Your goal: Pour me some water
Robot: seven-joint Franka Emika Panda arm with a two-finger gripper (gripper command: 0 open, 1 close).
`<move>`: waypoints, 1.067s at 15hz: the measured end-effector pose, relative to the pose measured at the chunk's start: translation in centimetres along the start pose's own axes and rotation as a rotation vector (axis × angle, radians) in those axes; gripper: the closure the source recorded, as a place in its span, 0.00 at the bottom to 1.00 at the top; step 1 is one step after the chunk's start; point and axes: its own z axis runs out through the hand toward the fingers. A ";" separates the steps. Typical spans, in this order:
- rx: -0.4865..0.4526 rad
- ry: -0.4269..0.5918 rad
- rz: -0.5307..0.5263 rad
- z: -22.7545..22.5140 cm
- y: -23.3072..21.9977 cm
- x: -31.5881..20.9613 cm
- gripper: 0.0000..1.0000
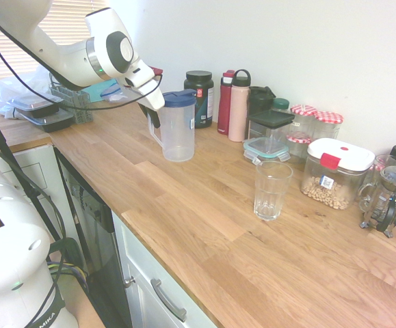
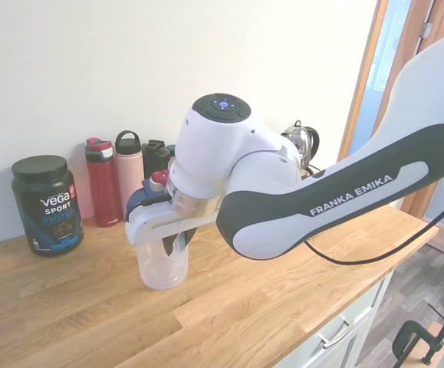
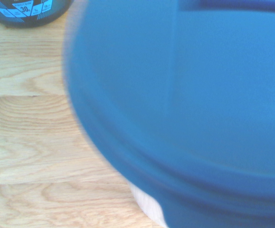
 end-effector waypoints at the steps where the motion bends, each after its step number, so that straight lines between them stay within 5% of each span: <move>1: 0.001 0.001 0.000 -0.1 0.0 0.0 1.00; 8: 0.042 -0.033 -0.019 -7.3 1.9 3.8 1.00; 16: 0.024 -0.139 -0.277 -17.5 17.9 14.2 1.00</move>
